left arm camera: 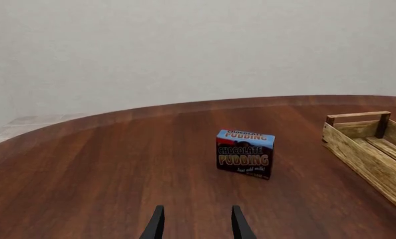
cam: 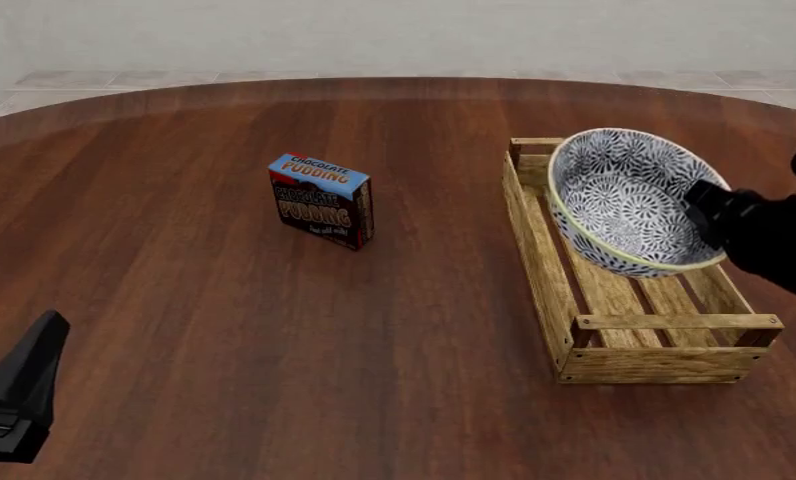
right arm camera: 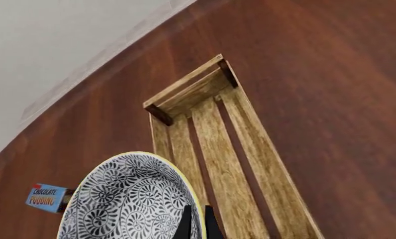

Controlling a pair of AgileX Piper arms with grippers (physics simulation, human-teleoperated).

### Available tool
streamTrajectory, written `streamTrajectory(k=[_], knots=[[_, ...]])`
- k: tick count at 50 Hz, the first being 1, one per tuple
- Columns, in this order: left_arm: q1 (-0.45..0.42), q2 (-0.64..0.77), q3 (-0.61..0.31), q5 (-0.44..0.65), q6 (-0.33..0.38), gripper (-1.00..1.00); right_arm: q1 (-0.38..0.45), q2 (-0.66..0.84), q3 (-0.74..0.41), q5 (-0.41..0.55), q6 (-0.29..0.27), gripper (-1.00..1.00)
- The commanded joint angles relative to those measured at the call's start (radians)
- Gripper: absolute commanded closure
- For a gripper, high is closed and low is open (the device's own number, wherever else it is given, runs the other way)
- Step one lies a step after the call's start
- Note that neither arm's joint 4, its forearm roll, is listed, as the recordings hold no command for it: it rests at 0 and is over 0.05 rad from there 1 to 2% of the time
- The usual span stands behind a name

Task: Pick up the bowl on the left and put it in the tray.

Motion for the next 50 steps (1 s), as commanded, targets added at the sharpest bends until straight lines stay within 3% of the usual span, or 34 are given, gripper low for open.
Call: streamTrajectory(k=[1,50], knots=[[0.000,0.000,0.000,0.001,0.000,-1.00,-0.009,0.023,0.020,-0.042,0.020,1.00],[0.002,0.000,0.000,0.000,0.003,-1.00,-0.048,0.089,0.064,-0.130,0.031,1.00]])
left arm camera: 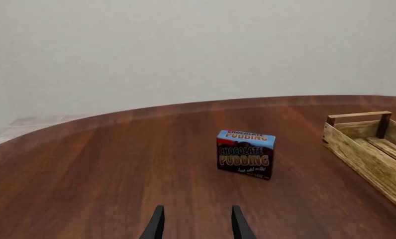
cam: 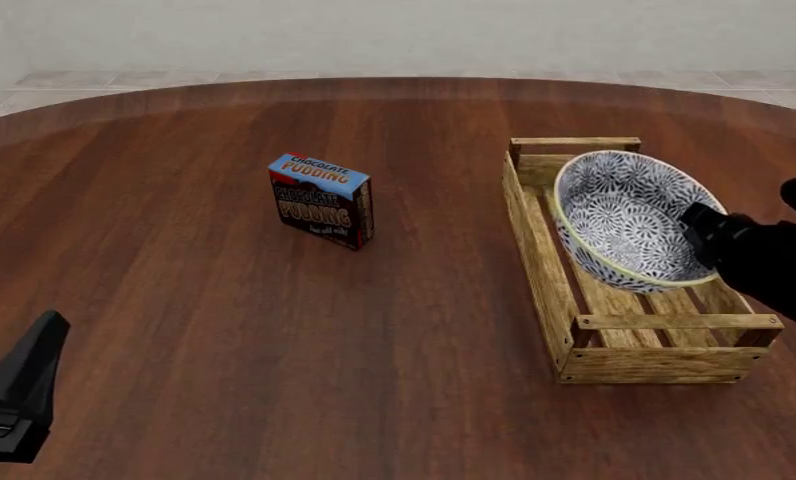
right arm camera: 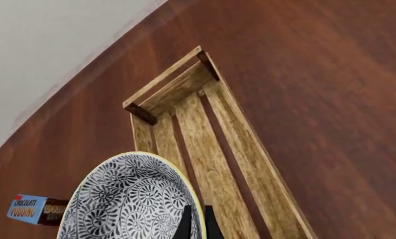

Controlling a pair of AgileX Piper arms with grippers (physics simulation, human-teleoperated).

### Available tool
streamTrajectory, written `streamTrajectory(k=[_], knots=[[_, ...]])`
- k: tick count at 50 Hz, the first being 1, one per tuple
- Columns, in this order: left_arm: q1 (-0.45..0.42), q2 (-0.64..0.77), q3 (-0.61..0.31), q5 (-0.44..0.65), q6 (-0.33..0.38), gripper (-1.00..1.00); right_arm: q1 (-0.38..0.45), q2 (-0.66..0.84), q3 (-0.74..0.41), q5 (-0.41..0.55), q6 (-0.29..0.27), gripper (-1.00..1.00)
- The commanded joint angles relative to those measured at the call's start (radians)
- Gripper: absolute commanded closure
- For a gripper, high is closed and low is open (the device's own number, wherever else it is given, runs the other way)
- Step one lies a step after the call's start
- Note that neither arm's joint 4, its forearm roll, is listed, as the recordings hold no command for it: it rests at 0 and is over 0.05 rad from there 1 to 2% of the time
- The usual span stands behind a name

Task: Pick up the bowl on the left and put it in the tray.

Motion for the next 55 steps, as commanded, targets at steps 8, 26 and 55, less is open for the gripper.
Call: streamTrajectory(k=[8,26,55], knots=[[-0.001,0.000,0.000,0.002,-0.001,-1.00,-0.026,0.008,0.007,-0.021,0.008,1.00],[-0.005,0.000,0.000,0.001,-0.001,-1.00,-0.056,0.000,0.007,-0.014,0.005,1.00],[0.003,0.000,0.000,0.008,-0.005,-1.00,-0.088,0.111,-0.060,-0.011,-0.057,1.00]])
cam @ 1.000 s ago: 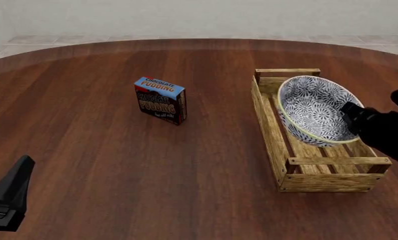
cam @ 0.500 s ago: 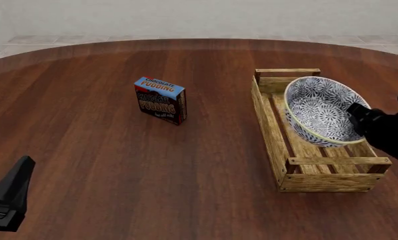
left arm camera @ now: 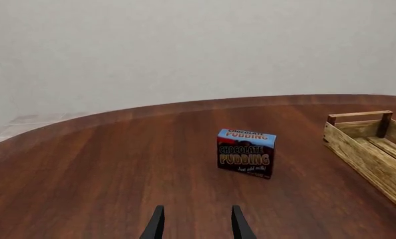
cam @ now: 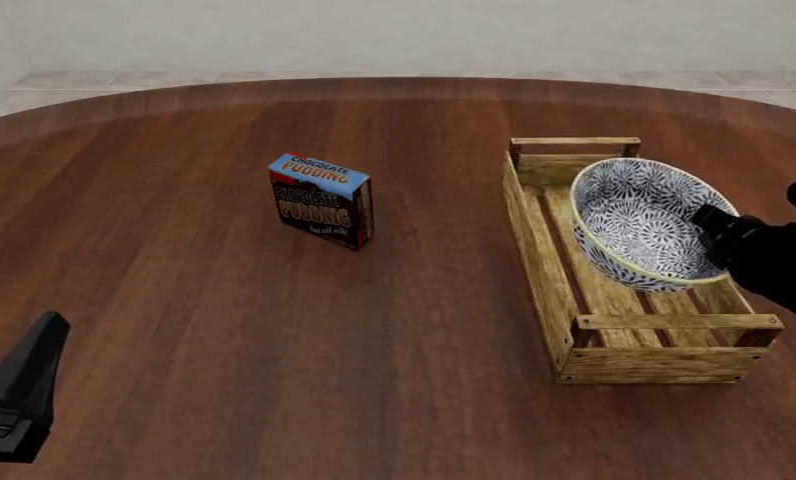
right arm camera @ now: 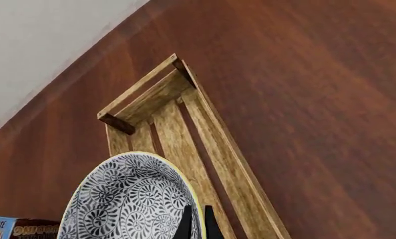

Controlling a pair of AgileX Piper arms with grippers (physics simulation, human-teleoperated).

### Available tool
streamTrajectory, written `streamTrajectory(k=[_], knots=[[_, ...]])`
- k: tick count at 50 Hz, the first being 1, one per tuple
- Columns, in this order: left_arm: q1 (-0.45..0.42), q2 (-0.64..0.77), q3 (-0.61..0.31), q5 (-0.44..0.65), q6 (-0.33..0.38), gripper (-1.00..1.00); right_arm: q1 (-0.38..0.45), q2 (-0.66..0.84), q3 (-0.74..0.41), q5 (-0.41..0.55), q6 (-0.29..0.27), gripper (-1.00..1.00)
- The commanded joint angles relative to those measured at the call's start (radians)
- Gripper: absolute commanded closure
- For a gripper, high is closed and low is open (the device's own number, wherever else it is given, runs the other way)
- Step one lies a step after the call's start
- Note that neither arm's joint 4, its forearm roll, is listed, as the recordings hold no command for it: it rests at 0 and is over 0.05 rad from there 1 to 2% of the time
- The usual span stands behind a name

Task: Pick up the bowl on the left and put it in the tray.

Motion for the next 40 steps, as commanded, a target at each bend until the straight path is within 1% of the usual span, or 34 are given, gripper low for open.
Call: streamTrajectory(k=[1,3,5,6,7,9,10,11,14,15,16,17,23,27,28,30,31,32,35,36,37,39,40], knots=[[0.000,0.000,0.000,0.003,-0.002,-1.00,-0.013,0.028,-0.033,0.011,-0.018,1.00],[0.000,0.000,0.000,0.002,0.000,-1.00,-0.005,0.038,-0.031,0.004,-0.010,1.00],[0.003,0.000,0.000,0.004,-0.004,-1.00,-0.015,0.036,-0.040,0.013,-0.029,1.00],[0.003,0.000,0.000,0.003,-0.003,-1.00,-0.008,0.044,-0.037,0.007,-0.017,1.00],[0.002,0.000,0.000,0.003,-0.002,-1.00,-0.011,0.042,-0.041,0.010,-0.025,1.00],[0.004,0.000,0.000,0.004,-0.003,-1.00,-0.006,0.050,-0.041,0.007,-0.023,1.00],[0.005,0.000,0.000,0.004,-0.003,-1.00,-0.008,0.052,-0.046,0.011,-0.035,1.00],[0.004,0.000,0.000,0.004,-0.004,-1.00,-0.003,0.056,-0.044,0.006,-0.027,1.00],[0.005,0.000,0.000,0.003,-0.004,-1.00,-0.002,0.058,-0.046,0.007,-0.037,1.00],[0.005,0.000,0.000,0.004,-0.005,-1.00,0.007,0.067,-0.043,0.000,-0.029,1.00],[0.005,0.000,0.000,0.004,-0.005,-1.00,0.007,0.066,-0.046,0.002,-0.040,1.00],[0.005,0.000,0.000,0.005,-0.004,-1.00,0.016,0.075,-0.041,-0.007,-0.028,1.00],[0.007,0.000,0.000,0.004,-0.007,-1.00,0.009,0.082,-0.047,-0.009,-0.039,1.00],[0.008,0.000,0.000,0.002,-0.005,-1.00,0.021,0.096,-0.046,-0.018,-0.028,1.00],[0.008,0.000,0.000,0.002,-0.005,-1.00,0.017,0.097,-0.049,-0.017,-0.035,1.00],[0.008,0.000,0.000,0.003,-0.006,-1.00,0.026,0.106,-0.047,-0.024,-0.022,1.00],[0.007,0.000,0.000,0.002,-0.005,-1.00,0.013,0.102,-0.054,-0.018,-0.038,1.00],[0.006,0.000,0.000,0.002,-0.005,-1.00,0.023,0.107,-0.050,-0.023,-0.026,1.00],[0.006,0.000,0.000,0.003,-0.006,-1.00,0.017,0.109,-0.054,-0.023,-0.032,1.00],[0.006,0.000,0.000,0.002,-0.004,-1.00,0.028,0.115,-0.050,-0.028,-0.019,1.00],[0.006,0.000,0.000,0.002,-0.004,-1.00,0.020,0.113,-0.055,-0.023,-0.031,1.00],[0.008,0.000,0.000,0.001,-0.004,-1.00,0.025,0.119,-0.054,-0.028,-0.021,1.00],[0.008,0.000,0.000,0.001,-0.005,-1.00,0.018,0.116,-0.057,-0.025,-0.030,1.00]])
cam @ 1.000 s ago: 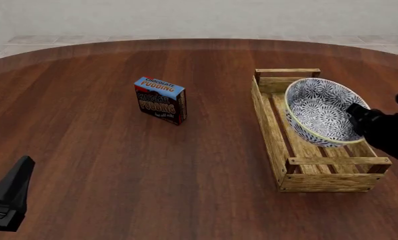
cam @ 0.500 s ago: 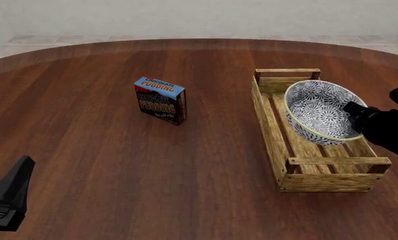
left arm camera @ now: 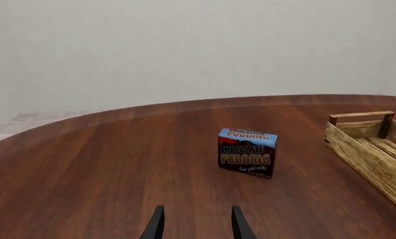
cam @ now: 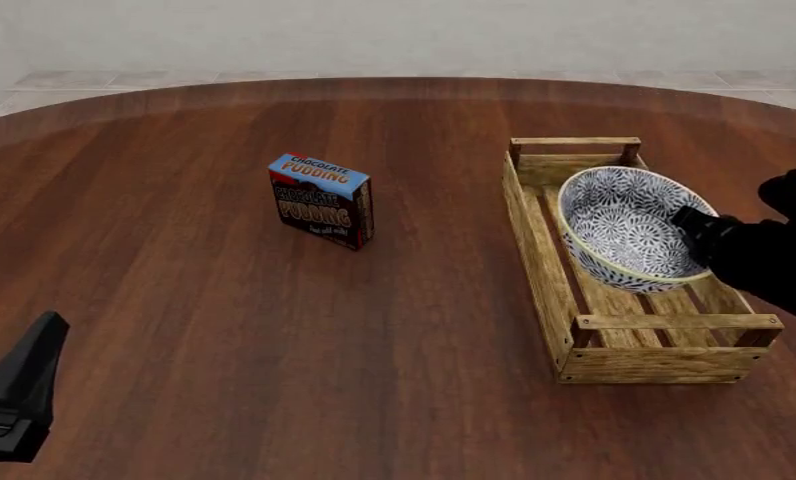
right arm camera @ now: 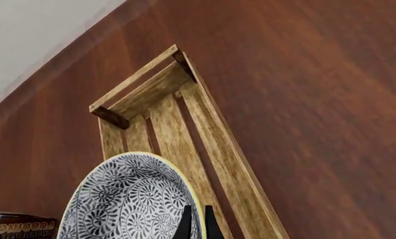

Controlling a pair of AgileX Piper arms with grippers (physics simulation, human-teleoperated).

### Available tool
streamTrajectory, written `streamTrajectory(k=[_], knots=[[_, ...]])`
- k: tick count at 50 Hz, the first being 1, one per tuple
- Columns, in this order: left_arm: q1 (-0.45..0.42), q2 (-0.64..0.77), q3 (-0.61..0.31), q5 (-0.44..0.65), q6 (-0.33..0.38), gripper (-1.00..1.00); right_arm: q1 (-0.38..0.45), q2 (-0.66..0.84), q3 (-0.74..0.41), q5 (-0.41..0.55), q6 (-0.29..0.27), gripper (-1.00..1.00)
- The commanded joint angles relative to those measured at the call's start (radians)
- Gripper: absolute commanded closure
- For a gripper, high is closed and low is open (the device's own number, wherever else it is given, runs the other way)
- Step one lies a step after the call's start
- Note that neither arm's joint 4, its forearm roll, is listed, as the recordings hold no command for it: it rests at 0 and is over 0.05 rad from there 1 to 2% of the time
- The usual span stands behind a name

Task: Pick up the bowl on the left and put it in the tray.

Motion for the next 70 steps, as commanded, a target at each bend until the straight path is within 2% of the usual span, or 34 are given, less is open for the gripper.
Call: streamTrajectory(k=[1,34,70], knots=[[0.000,0.000,0.000,-0.002,0.000,-1.00,0.005,0.018,-0.009,-0.014,0.015,1.00],[0.004,0.000,0.000,0.008,-0.001,-1.00,0.012,0.086,0.008,-0.080,0.037,1.00],[0.005,0.000,0.000,0.009,0.000,-1.00,0.004,0.114,-0.003,-0.092,0.038,1.00]])
